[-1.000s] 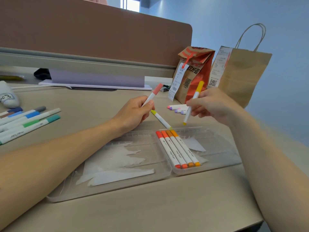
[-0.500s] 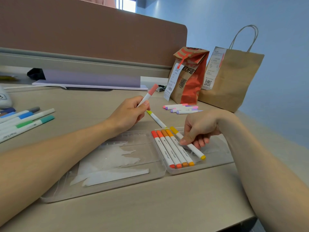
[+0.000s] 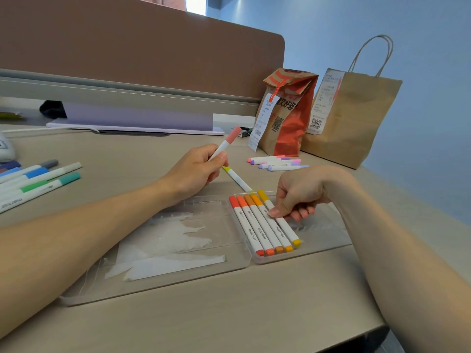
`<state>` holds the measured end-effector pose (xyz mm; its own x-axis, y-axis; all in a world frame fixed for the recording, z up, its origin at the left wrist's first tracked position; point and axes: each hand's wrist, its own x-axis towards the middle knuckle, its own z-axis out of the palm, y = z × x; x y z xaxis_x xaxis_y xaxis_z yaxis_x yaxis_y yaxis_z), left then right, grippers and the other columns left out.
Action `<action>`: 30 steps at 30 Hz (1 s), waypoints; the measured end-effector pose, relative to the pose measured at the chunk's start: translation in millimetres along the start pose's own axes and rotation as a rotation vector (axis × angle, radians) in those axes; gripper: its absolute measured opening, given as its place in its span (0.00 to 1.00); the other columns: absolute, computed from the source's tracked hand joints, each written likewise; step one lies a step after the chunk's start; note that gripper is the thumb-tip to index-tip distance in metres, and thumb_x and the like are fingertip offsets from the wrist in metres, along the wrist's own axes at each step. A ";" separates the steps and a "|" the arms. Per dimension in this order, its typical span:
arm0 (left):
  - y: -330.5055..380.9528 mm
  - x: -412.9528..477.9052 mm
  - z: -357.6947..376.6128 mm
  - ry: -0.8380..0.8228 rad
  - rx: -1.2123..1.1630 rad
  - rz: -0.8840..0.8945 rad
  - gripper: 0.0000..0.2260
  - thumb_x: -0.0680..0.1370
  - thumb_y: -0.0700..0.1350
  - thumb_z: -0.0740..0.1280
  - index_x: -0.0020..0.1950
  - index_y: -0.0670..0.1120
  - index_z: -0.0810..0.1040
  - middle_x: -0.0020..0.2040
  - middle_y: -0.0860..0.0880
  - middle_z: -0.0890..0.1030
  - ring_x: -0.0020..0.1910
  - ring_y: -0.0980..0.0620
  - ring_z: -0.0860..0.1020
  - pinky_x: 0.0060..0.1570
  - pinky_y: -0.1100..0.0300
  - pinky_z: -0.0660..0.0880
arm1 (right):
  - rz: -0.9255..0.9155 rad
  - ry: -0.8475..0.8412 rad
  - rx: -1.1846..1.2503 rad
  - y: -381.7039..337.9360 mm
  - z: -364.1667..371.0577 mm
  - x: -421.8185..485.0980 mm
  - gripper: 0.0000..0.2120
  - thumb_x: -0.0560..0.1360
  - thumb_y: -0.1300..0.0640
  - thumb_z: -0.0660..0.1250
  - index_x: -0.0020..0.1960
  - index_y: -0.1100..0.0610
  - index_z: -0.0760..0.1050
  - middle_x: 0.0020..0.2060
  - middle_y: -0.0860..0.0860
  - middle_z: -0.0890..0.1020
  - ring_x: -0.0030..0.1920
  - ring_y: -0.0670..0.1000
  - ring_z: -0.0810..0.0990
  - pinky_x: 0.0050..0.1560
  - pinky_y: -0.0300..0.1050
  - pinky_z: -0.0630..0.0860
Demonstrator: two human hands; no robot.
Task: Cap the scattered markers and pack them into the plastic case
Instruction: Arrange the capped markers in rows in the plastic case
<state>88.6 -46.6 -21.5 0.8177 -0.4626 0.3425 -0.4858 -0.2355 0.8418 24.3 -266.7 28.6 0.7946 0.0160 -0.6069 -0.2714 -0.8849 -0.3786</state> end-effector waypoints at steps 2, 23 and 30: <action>0.3 -0.3 0.2 -0.004 0.001 0.000 0.12 0.84 0.48 0.57 0.47 0.45 0.76 0.31 0.49 0.70 0.27 0.54 0.63 0.27 0.61 0.63 | 0.033 0.015 -0.041 -0.4 -1.3 0.5 0.13 0.72 0.50 0.74 0.34 0.58 0.80 0.25 0.51 0.78 0.23 0.45 0.70 0.23 0.35 0.67; -0.6 1.6 1.7 -0.006 0.008 -0.010 0.12 0.84 0.48 0.57 0.48 0.45 0.76 0.31 0.48 0.70 0.27 0.53 0.63 0.26 0.62 0.62 | -0.244 0.568 0.036 4.6 -3.4 28.5 0.19 0.73 0.44 0.73 0.35 0.60 0.79 0.29 0.52 0.82 0.27 0.46 0.77 0.29 0.38 0.75; -2.6 2.2 1.6 0.002 -0.021 0.004 0.12 0.84 0.48 0.57 0.46 0.46 0.76 0.30 0.49 0.70 0.27 0.53 0.63 0.26 0.63 0.62 | -0.228 0.693 -0.090 -20.3 0.8 69.7 0.18 0.70 0.41 0.74 0.39 0.57 0.84 0.34 0.50 0.84 0.39 0.45 0.80 0.37 0.42 0.74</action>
<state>91.2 -48.4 -23.5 0.8163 -0.4620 0.3468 -0.4828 -0.2157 0.8488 84.7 -247.3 -6.6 0.9951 -0.0674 0.0721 -0.0366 -0.9300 -0.3656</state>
